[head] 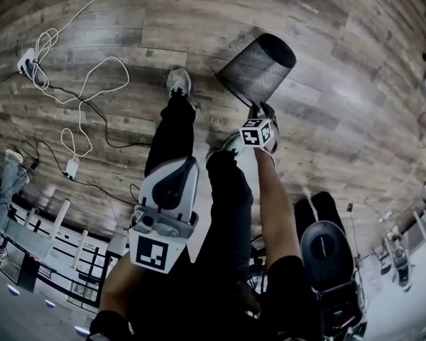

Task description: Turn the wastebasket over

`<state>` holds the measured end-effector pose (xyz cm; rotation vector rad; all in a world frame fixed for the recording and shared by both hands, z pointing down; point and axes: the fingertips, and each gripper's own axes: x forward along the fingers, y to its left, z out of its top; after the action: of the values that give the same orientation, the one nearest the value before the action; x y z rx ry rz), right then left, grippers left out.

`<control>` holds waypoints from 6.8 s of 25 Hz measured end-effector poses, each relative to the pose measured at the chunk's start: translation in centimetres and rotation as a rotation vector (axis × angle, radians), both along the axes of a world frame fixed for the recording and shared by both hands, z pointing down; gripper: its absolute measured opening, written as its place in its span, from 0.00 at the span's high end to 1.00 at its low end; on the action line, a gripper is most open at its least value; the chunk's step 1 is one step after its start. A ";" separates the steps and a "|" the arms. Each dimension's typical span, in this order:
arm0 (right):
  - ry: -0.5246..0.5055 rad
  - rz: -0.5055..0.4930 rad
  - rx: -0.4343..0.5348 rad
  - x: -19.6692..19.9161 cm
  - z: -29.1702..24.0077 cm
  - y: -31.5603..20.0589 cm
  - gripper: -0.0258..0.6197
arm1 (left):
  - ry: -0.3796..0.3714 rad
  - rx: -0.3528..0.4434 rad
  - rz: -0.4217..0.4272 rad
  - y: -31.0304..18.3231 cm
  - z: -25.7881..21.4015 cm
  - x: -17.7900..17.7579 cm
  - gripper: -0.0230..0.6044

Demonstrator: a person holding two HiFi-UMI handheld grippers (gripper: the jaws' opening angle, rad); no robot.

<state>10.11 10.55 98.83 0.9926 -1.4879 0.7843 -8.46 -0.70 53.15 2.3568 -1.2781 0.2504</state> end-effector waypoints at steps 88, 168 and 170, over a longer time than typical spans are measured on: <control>-0.718 0.867 -0.341 0.1 -0.1 -1.5 0.87 | 0.015 -0.033 0.037 -2.7 1.1 2.7 0.91; -0.760 0.325 0.928 -8.7 -82.1 7.7 0.91 | 0.051 0.299 -0.011 14.7 -41.6 -2.9 0.91; -0.742 0.323 0.926 -8.5 -82.0 7.8 0.91 | 0.047 0.301 -0.011 14.9 -41.5 -2.7 0.91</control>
<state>1.65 18.36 16.86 1.7762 -2.4787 0.7174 -11.17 14.18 11.61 2.5856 -1.3882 -0.0032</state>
